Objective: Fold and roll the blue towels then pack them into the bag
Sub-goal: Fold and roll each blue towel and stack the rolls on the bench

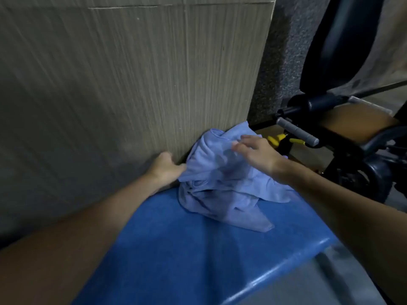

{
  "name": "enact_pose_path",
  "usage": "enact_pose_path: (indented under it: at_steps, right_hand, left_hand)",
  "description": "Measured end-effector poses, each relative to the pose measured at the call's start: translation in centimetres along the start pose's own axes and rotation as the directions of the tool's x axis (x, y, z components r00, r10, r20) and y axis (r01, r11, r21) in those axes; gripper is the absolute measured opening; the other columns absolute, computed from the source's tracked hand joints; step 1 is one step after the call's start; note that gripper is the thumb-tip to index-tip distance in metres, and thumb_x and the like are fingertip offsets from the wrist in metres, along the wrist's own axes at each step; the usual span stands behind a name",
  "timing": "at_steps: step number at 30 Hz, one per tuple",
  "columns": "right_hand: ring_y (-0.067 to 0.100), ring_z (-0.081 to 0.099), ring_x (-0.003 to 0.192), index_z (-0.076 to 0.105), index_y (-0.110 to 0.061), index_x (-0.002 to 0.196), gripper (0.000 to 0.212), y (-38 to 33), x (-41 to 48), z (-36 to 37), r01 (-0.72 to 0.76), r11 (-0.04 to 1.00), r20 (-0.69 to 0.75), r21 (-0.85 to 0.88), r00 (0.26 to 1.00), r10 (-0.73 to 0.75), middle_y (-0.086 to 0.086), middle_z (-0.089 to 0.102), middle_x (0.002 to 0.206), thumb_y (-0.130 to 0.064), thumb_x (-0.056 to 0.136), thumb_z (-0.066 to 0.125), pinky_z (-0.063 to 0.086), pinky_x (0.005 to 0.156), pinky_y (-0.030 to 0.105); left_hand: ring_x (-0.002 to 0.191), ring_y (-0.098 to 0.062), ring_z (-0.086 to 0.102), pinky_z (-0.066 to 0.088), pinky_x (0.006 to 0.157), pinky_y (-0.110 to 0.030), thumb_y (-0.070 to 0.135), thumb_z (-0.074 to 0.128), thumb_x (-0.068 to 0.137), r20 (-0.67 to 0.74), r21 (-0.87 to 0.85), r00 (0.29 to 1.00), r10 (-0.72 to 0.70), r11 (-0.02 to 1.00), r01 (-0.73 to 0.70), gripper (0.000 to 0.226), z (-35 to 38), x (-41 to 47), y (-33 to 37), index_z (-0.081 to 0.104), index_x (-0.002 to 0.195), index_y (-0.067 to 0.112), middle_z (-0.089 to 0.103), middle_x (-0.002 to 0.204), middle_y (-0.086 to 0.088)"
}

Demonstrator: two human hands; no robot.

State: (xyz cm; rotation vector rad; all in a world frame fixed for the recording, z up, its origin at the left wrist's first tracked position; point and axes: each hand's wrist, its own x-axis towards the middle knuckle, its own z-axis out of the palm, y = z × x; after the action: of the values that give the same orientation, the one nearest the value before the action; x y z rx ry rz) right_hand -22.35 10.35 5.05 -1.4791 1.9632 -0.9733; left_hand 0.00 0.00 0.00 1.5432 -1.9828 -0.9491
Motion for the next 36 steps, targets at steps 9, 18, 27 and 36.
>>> enact_pose_path:
  at_steps: [9, 18, 27, 36]
  right_hand:
    - [0.022, 0.044, 0.101, 0.060, -0.017, 0.064, 0.028, -0.4, 1.9, 1.2, 0.042, 0.913, -0.154, -0.407, 0.982, -0.114, 0.002, 0.056, 0.091, -0.018, 0.091, 0.049, 0.029, 0.084, 0.038]
    - [0.029, 0.057, 0.084, 0.066, -0.009, 0.070, 0.022, -5.4, -1.4, -2.8, 0.321, 0.905, -0.313, -0.278, 0.861, -0.402, 0.005, 0.056, 0.075, -0.015, 0.081, 0.049, 0.046, 0.074, 0.039]
    - [0.028, 0.055, 0.096, 0.069, 0.002, 0.112, 0.033, -13.7, -8.6, -3.3, 0.464, 0.861, -0.375, -0.208, 0.775, -0.508, 0.022, 0.053, 0.110, 0.006, 0.088, 0.046, 0.037, 0.082, 0.018]
    - [0.020, 0.053, 0.090, 0.069, 0.003, 0.108, 0.025, -16.2, -14.5, 5.0, 0.468, 0.883, -0.291, 0.030, 0.849, -0.440, 0.008, 0.047, 0.104, 0.004, 0.092, 0.049, 0.043, 0.081, 0.018]
  left_hand:
    - [0.060, -0.012, 0.056, 0.049, 0.061, -0.024, 0.003, 0.065, 0.088, -0.065, -0.142, 0.998, 0.014, 0.990, -0.023, 0.027, -0.5, -0.5, 0.0, 0.063, 0.068, 0.020, 0.061, 0.064, -0.001]
    - [0.071, -0.024, 0.062, 0.058, 0.074, -0.055, -0.002, 0.058, 0.088, -0.364, -0.229, 0.905, 0.221, 0.920, -0.317, 0.032, -7.7, -4.3, 6.1, 0.060, 0.070, 0.024, 0.062, 0.068, 0.001]
    - [0.068, -0.016, 0.061, 0.059, 0.070, -0.046, 0.005, 0.058, 0.089, -0.644, -0.165, 0.723, 0.250, 0.877, -0.451, 0.031, -16.3, -12.2, 7.3, 0.053, 0.070, 0.029, 0.059, 0.068, 0.009]
    - [0.055, 0.011, 0.054, 0.040, 0.060, -0.005, -0.006, 0.057, 0.086, -0.638, 0.001, 0.695, 0.332, 0.903, -0.430, 0.042, -21.8, -19.5, 0.7, 0.052, 0.068, 0.031, 0.055, 0.066, 0.013]
